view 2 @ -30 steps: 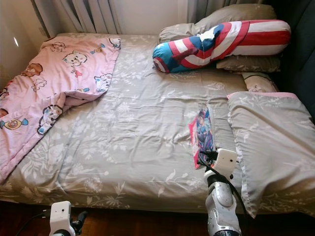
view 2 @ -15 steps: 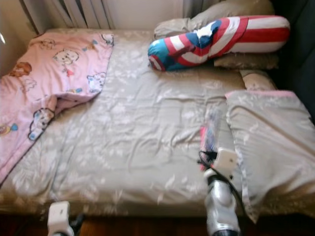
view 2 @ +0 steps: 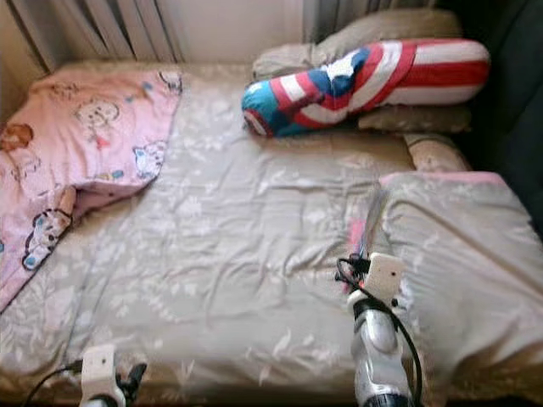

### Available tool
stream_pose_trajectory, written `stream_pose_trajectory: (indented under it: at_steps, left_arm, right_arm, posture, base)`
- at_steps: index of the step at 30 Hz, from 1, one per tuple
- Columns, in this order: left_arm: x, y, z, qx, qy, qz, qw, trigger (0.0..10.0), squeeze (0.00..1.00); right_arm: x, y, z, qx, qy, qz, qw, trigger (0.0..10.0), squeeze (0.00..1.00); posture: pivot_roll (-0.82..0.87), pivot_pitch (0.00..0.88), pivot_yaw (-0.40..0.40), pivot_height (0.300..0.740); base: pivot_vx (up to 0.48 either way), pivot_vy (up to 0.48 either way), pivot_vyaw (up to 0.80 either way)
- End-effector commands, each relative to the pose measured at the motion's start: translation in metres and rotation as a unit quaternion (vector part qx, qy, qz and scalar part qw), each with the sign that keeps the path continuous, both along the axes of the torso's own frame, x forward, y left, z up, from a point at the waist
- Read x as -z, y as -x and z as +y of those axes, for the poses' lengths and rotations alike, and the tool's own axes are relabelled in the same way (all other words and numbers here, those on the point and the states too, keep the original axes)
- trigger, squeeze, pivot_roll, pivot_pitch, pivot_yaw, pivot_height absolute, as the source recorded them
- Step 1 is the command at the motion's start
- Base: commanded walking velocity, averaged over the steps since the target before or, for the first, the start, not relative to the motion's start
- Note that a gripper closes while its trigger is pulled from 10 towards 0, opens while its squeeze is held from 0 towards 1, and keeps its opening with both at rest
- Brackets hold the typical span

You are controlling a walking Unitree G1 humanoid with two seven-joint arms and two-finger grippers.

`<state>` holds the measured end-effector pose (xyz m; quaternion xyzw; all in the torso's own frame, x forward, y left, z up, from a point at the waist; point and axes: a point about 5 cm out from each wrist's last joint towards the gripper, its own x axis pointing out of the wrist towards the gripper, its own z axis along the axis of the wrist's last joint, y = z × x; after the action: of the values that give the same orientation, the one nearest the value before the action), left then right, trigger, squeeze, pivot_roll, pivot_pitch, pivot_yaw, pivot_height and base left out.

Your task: Clean up the room

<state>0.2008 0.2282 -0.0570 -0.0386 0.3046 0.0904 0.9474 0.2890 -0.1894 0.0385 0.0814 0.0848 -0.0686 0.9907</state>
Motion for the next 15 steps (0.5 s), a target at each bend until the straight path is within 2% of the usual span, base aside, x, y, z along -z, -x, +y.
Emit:
stream_pose_trajectory:
  at_steps: [1,6,10,15]
  left_arm:
    - [0.003,0.007,0.002,-0.005,-0.001,0.007,1.0,10.0,0.0]
    - [-0.02,-0.022,0.001,-0.003,0.005,-0.08,0.997,10.0,0.0]
    - [-0.04,-0.043,-0.002,0.011,0.007,-0.149,0.989,10.0,0.0]
    - [-0.043,-0.042,-0.003,0.02,0.007,-0.166,0.986,10.0,0.0]
  right_arm:
    - [-0.006,-0.003,0.004,-0.014,0.008,-0.018,1.0,10.0,0.0]
    - [-0.01,-0.004,0.009,-0.043,0.02,-0.029,0.998,10.0,0.0]
    - [-0.011,-0.003,0.021,-0.083,0.008,-0.04,0.996,10.0,0.0]
    - [-0.013,-0.003,0.026,-0.093,0.008,-0.049,0.994,10.0,0.0]
  posture:
    - [0.0,0.14,-0.01,0.73]
    - [0.0,0.136,-0.01,0.73]
    - [0.0,0.123,-0.004,0.73]
    - [-0.01,0.115,0.003,0.73]
  base:
    - [0.0,0.0,0.0]
    - [0.0,0.0,0.0]
    - [0.0,0.0,0.0]
    - [0.0,0.0,0.0]
